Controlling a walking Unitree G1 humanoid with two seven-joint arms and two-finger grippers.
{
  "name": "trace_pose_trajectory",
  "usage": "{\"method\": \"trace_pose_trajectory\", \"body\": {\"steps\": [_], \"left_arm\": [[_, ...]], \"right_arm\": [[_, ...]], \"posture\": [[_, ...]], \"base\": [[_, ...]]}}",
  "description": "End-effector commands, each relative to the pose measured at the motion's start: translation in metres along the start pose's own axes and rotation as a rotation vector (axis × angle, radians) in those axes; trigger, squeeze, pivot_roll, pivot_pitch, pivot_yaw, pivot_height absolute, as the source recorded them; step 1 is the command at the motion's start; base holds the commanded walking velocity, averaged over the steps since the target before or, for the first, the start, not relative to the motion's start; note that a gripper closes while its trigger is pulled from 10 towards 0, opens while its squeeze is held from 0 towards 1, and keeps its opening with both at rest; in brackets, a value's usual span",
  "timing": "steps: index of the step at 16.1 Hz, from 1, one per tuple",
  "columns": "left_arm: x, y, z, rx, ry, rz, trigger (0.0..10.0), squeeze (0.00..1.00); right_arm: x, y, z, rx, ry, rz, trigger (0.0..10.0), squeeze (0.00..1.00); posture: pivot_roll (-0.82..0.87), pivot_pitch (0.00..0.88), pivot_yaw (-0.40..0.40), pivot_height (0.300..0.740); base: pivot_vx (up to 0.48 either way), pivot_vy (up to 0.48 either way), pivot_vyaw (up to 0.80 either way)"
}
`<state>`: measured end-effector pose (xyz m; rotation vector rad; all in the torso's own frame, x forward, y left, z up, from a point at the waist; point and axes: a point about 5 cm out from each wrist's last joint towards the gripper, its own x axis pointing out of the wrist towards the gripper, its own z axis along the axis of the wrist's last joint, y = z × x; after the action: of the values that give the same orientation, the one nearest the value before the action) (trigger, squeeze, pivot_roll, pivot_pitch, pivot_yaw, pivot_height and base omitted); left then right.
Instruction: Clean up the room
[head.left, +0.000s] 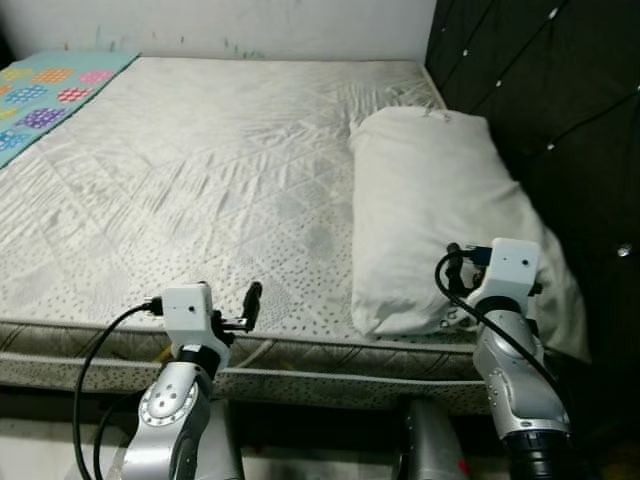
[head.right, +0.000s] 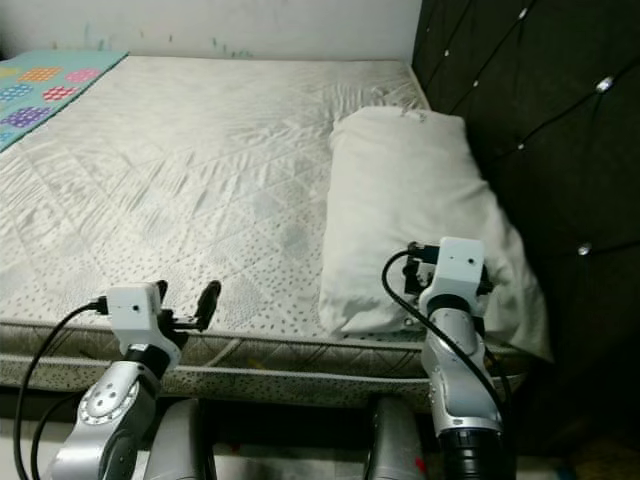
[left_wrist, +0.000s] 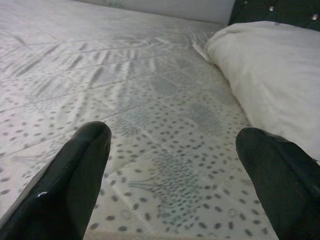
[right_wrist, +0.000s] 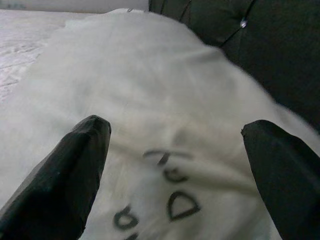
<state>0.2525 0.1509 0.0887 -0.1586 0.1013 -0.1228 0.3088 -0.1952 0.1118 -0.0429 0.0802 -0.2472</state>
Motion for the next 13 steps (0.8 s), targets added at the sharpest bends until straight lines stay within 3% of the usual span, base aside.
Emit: {"method": "trace_pose_trajectory", "body": {"steps": [1, 13], "left_arm": [[0.0017, 0.0001, 0.0032, 0.013, -0.014, -0.009, 10.0, 0.0], [0.0016, -0.0022, 0.0035, -0.014, -0.02, -0.027, 10.0, 0.0]], "right_arm": [[0.0024, -0.0016, 0.0015, -0.004, 0.0, -0.012, 10.0, 0.0], [0.0028, -0.0049, -0.0007, -0.001, 0.009, -0.018, 10.0, 0.0]], "posture": [[-0.07, 0.0, -0.014, 0.62], [-0.07, 0.0, -0.012, 0.735]], "base": [[0.0, 0.0, 0.0], [0.0, 0.0, 0.0]]}}
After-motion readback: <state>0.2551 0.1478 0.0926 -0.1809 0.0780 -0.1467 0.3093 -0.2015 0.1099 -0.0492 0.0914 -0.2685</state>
